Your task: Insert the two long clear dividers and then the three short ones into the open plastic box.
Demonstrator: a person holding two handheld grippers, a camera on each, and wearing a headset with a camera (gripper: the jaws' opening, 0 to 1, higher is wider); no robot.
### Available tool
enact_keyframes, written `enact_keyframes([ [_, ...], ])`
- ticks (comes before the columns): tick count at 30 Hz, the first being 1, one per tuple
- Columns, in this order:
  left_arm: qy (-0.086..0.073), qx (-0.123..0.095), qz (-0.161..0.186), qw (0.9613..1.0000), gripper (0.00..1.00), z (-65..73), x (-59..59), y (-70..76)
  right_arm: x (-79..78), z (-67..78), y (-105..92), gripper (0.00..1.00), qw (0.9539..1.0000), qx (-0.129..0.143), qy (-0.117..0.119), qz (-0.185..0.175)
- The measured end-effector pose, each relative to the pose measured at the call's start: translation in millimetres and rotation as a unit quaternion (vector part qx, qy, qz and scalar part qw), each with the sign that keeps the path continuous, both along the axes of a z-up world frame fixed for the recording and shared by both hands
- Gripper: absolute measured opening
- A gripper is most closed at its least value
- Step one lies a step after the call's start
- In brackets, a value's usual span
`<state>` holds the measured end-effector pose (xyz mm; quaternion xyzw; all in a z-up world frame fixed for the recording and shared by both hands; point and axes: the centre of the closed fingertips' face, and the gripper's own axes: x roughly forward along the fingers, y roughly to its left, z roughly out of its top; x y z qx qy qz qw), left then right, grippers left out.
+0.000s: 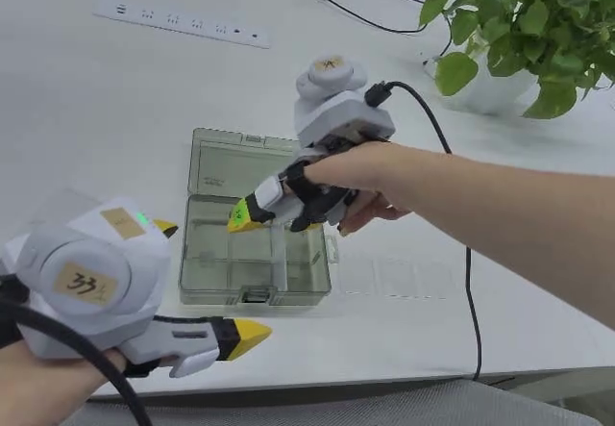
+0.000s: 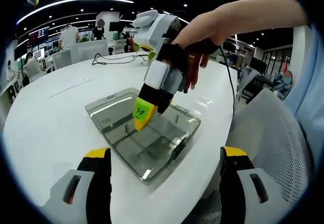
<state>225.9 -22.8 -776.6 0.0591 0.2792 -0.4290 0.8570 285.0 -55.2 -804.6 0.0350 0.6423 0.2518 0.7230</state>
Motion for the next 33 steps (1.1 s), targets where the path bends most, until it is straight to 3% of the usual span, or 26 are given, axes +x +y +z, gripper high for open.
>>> enact_keyframes([
  [10, -0.001, 0.003, 0.000, 1.0000, 0.90, 0.0, -1.0, 0.4, 5.0, 7.7, 9.1, 0.79, 0.9988, 0.022, -0.040, 0.017],
  [13, -0.001, 0.003, 0.001, 1.0000, 0.90, 0.5, -0.9, 0.9, 8.7, 12.3, 11.2, 0.88, 0.9971, 0.029, -0.065, 0.024],
  [14, -0.002, 0.004, 0.001, 1.0000, 0.90, 0.5, -0.6, 1.2, 6.0, 13.3, 10.5, 0.88, 0.9975, 0.030, -0.060, 0.022],
  [22, -0.003, 0.006, 0.003, 1.0000, 0.90, 2.3, -0.3, 1.8, 8.1, 21.9, 9.4, 0.91, 0.9949, 0.054, -0.083, 0.021],
  [27, -0.004, 0.008, 0.005, 0.9999, 0.90, 2.7, 0.0, 3.4, 15.5, 29.5, 5.3, 0.92, 0.9910, 0.076, -0.109, 0.015],
  [28, -0.005, 0.009, 0.006, 0.9999, 0.90, 2.7, 0.1, 4.0, 18.9, 34.8, 7.2, 0.93, 0.9876, 0.089, -0.128, 0.013],
  [30, -0.004, 0.011, 0.006, 0.9999, 0.90, 2.0, -0.2, 4.5, 16.7, 37.4, 3.1, 0.95, 0.9878, 0.087, -0.128, 0.012],
  [33, -0.003, 0.014, 0.007, 0.9999, 0.90, 1.8, -0.4, 5.3, 25.8, 42.1, -2.6, 1.00, 0.9808, 0.100, -0.167, 0.010],
])
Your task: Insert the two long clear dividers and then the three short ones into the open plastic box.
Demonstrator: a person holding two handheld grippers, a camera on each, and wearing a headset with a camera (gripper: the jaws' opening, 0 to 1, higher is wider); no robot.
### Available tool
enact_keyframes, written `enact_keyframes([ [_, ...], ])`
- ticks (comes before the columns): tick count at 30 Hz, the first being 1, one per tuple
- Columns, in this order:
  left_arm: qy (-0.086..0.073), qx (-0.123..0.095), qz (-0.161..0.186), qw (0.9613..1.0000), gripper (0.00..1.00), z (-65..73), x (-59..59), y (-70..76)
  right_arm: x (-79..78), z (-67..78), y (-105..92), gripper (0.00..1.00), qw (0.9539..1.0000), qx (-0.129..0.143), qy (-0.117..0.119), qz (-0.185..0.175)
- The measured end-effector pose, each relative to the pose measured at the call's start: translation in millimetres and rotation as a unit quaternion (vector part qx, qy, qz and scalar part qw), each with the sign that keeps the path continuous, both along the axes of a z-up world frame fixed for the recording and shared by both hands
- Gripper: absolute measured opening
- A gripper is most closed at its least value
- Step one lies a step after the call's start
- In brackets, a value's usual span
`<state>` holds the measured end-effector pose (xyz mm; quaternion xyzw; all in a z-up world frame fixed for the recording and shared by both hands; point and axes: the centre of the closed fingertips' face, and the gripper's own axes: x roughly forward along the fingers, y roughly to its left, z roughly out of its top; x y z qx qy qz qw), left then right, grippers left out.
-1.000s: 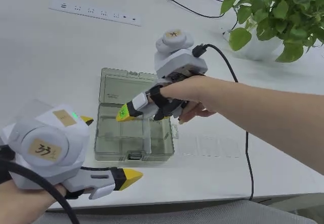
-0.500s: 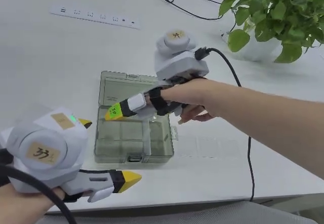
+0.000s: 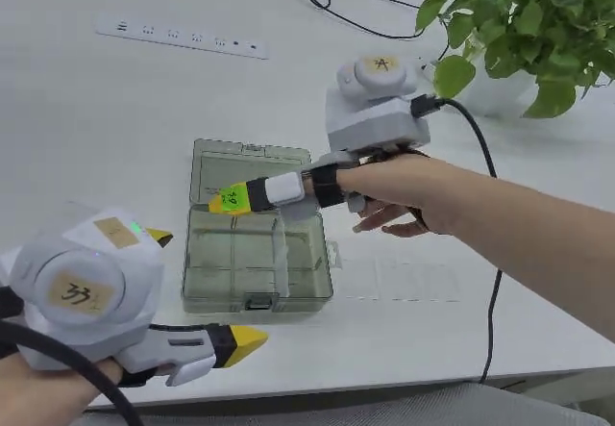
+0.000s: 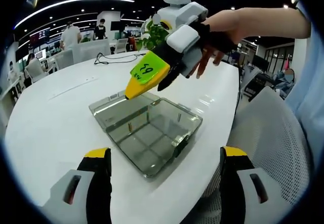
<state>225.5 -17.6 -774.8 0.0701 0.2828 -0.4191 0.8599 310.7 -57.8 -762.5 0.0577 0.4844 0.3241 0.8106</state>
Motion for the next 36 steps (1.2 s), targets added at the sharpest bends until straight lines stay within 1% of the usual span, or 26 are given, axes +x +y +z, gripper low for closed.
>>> enact_keyframes([
  [1, -0.001, 0.001, 0.000, 1.0000, 0.90, 0.2, 0.0, 0.0, 1.8, 1.7, -3.2, 1.00, 1.0000, 0.000, -0.008, -0.003],
  [2, -0.001, 0.002, 0.000, 1.0000, 0.90, 0.5, -0.1, -0.4, 1.0, 3.0, -6.0, 1.00, 1.0000, 0.003, -0.005, -0.005],
  [3, -0.001, 0.002, 0.000, 1.0000, 0.90, 0.6, -0.2, -0.5, 3.9, 4.9, -6.6, 1.00, 0.9998, 0.011, -0.012, -0.010],
  [7, 0.000, 0.005, 0.000, 1.0000, 0.90, 0.0, -0.3, -0.6, 2.7, 7.2, -14.9, 1.00, 0.9995, 0.016, -0.021, -0.015],
  [9, -0.001, 0.007, 0.000, 1.0000, 0.90, -0.3, -0.3, -0.6, 2.5, 8.8, -18.8, 1.00, 0.9990, 0.017, -0.040, -0.007],
  [10, 0.000, 0.008, 0.001, 1.0000, 0.90, -0.3, -0.1, -0.1, 2.3, 11.5, -18.6, 1.00, 0.9981, 0.022, -0.058, 0.007],
  [11, -0.001, 0.007, 0.002, 1.0000, 0.90, -0.3, 0.2, 0.1, 4.8, 14.6, -18.8, 1.00, 0.9960, 0.023, -0.085, 0.019],
  [12, -0.001, 0.008, 0.002, 1.0000, 0.90, -0.4, 0.4, 0.6, 0.1, 11.1, -25.9, 1.00, 0.9960, -0.001, -0.084, 0.030],
  [13, 0.000, 0.011, 0.004, 0.9999, 0.90, -1.0, 0.7, 1.7, 1.0, 13.7, -25.0, 1.00, 0.9931, 0.000, -0.108, 0.046],
  [14, 0.000, 0.011, 0.004, 0.9999, 0.90, -1.2, 0.9, 2.2, 0.7, 13.5, -28.9, 1.00, 0.9918, -0.011, -0.118, 0.048],
  [15, 0.000, 0.012, 0.006, 0.9999, 0.90, -1.3, 1.3, 3.0, -3.3, 11.3, -31.2, 1.00, 0.9922, -0.012, -0.109, 0.059],
  [17, 0.001, 0.013, 0.008, 0.9999, 0.90, -1.8, 2.0, 4.7, -5.9, 13.3, -33.4, 1.00, 0.9912, -0.004, -0.118, 0.061],
  [18, 0.001, 0.014, 0.009, 0.9999, 0.90, -2.0, 2.1, 5.1, -6.9, 16.4, -31.2, 1.00, 0.9886, 0.006, -0.131, 0.073],
  [20, 0.001, 0.017, 0.011, 0.9998, 0.90, -2.3, 2.9, 6.7, -9.9, 18.7, -35.1, 1.00, 0.9866, 0.007, -0.143, 0.078],
  [21, 0.001, 0.017, 0.012, 0.9998, 0.90, -2.2, 3.2, 7.3, -7.6, 21.8, -35.6, 1.00, 0.9833, 0.012, -0.162, 0.083],
  [22, 0.001, 0.018, 0.015, 0.9997, 0.90, -2.1, 3.7, 8.3, -9.4, 20.8, -40.9, 1.00, 0.9840, 0.006, -0.160, 0.078],
  [23, 0.001, 0.018, 0.015, 0.9997, 0.90, -1.9, 3.9, 8.6, -11.5, 22.3, -40.4, 1.00, 0.9821, 0.013, -0.167, 0.087],
  [24, 0.000, 0.018, 0.017, 0.9997, 0.90, -1.6, 4.7, 9.8, -10.9, 23.4, -43.0, 1.00, 0.9814, 0.014, -0.173, 0.081],
  [25, 0.001, 0.018, 0.019, 0.9997, 0.89, -1.7, 5.1, 10.6, -12.2, 22.3, -45.7, 1.00, 0.9820, 0.013, -0.170, 0.081],
  [29, 0.002, 0.019, 0.029, 0.9994, 0.89, -1.6, 8.0, 16.0, -18.7, 24.4, -51.9, 1.00, 0.9762, 0.017, -0.196, 0.091],
  [30, 0.004, 0.019, 0.032, 0.9993, 0.89, -1.8, 9.2, 18.4, -21.5, 23.5, -54.4, 1.00, 0.9768, 0.018, -0.193, 0.091],
  [31, 0.004, 0.020, 0.035, 0.9992, 0.89, -1.7, 10.2, 20.3, -22.9, 24.4, -55.5, 1.00, 0.9760, 0.022, -0.197, 0.091],
  [32, 0.003, 0.021, 0.038, 0.9991, 0.89, -1.1, 11.4, 22.9, -23.0, 27.0, -57.0, 1.00, 0.9734, 0.028, -0.209, 0.089],
  [34, 0.004, 0.023, 0.044, 0.9987, 0.89, -0.8, 13.7, 27.0, -27.2, 25.9, -60.4, 1.00, 0.9736, 0.027, -0.208, 0.091],
  [35, 0.004, 0.023, 0.049, 0.9985, 0.89, -0.5, 15.6, 30.1, -28.2, 27.5, -62.3, 1.00, 0.9710, 0.027, -0.218, 0.093],
  [36, 0.005, 0.023, 0.054, 0.9983, 0.89, -0.6, 16.9, 32.8, -29.8, 27.7, -63.9, 1.00, 0.9706, 0.028, -0.220, 0.093],
])
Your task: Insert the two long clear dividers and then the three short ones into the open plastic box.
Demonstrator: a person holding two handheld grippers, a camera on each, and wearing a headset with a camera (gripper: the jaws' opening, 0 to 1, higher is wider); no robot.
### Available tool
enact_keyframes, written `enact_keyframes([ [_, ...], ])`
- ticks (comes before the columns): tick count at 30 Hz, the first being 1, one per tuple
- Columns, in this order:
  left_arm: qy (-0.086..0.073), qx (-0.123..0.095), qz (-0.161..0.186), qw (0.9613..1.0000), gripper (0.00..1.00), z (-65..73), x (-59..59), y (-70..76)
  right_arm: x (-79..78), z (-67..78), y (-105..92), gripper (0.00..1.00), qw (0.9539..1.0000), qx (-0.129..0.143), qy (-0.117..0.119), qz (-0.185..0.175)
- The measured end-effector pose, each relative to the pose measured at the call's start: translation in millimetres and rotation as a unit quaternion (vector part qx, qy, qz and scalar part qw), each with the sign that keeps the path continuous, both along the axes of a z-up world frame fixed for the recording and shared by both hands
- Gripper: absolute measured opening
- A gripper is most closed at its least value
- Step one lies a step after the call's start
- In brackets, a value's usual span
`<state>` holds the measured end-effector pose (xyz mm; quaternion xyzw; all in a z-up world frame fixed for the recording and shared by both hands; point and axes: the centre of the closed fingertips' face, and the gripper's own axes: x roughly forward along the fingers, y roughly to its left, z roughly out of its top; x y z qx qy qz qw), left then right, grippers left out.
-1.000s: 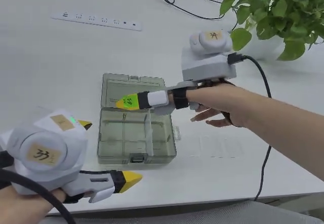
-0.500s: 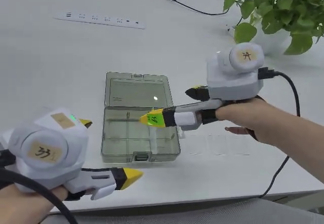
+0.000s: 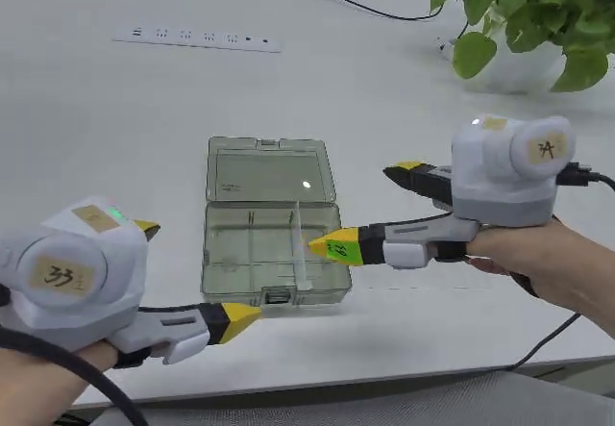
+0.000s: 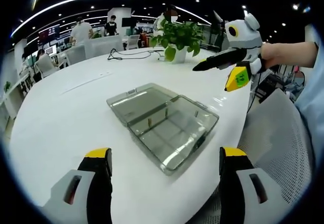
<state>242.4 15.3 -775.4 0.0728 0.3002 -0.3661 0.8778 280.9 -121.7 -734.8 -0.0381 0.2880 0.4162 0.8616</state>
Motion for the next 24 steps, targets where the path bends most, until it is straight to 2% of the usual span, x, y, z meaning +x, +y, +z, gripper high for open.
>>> enact_keyframes([
  [8, 0.009, -0.004, 0.053, 0.9985, 0.88, 2.9, 11.6, 25.9, -9.7, -1.2, -18.5, 1.00, 0.9998, 0.013, -0.010, -0.007],
  [12, 0.014, 0.004, 0.077, 0.9969, 0.88, 1.2, 17.5, 42.9, -15.7, 1.5, -23.8, 1.00, 0.9996, 0.021, -0.019, -0.006],
  [15, 0.020, 0.008, 0.094, 0.9953, 0.88, -0.3, 21.0, 54.4, -16.1, -2.8, -33.0, 1.00, 0.9995, 0.021, -0.023, -0.004],
  [20, 0.035, 0.035, 0.110, 0.9927, 0.87, -9.0, 24.7, 73.2, -19.1, -5.6, -36.5, 1.00, 0.9993, 0.027, -0.027, -0.007],
  [24, 0.054, 0.053, 0.119, 0.9900, 0.87, -18.4, 25.2, 87.8, -23.4, -5.6, -37.6, 1.00, 0.9990, 0.030, -0.033, -0.004],
])
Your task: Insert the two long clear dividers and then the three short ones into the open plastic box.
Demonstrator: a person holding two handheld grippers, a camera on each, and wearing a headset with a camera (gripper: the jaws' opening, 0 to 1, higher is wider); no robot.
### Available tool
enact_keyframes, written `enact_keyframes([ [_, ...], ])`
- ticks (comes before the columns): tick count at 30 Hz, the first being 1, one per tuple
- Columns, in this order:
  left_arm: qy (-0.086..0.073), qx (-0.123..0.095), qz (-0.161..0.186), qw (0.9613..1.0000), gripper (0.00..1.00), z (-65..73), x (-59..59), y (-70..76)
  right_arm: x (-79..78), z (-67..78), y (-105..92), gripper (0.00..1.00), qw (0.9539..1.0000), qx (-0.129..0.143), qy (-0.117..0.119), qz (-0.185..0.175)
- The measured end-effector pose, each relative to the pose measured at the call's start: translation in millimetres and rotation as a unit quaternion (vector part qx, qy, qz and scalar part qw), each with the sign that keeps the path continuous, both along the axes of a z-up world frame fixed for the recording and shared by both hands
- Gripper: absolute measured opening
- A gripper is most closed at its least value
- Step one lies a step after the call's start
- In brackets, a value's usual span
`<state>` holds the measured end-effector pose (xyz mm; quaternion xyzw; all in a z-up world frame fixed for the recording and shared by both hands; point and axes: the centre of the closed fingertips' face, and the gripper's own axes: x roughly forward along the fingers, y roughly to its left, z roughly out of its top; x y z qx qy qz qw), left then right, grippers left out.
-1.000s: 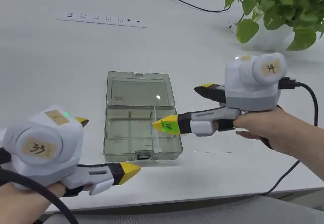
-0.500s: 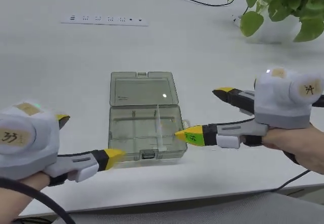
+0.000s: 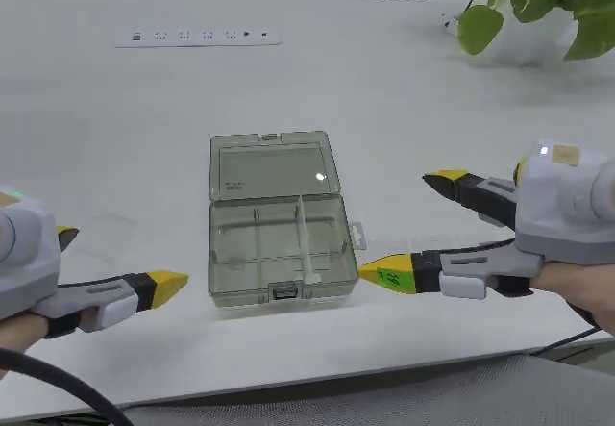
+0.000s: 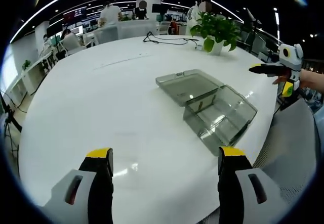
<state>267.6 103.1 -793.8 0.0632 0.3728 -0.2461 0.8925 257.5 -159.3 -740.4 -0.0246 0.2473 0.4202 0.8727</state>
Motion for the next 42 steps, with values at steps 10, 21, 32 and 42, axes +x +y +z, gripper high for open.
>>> enact_keyframes([
  [10, 0.059, 0.047, 0.008, 0.9971, 0.85, -23.0, -1.2, 34.4, -5.4, -3.5, -8.8, 1.00, 1.0000, -0.002, 0.001, -0.001],
  [21, 0.116, 0.085, 0.003, 0.9896, 0.64, -36.8, -0.6, 54.1, -6.7, -5.7, -13.0, 1.00, 0.9999, 0.004, 0.008, -0.006],
  [32, 0.143, 0.106, -0.008, 0.9840, 0.52, -46.9, 2.9, 60.4, -5.5, -7.5, -14.4, 1.00, 0.9999, 0.008, 0.012, -0.009],
  [42, 0.150, 0.117, -0.014, 0.9817, 0.44, -51.4, 5.5, 62.7, -7.9, -5.9, -12.5, 1.00, 0.9998, 0.010, 0.014, -0.009],
])
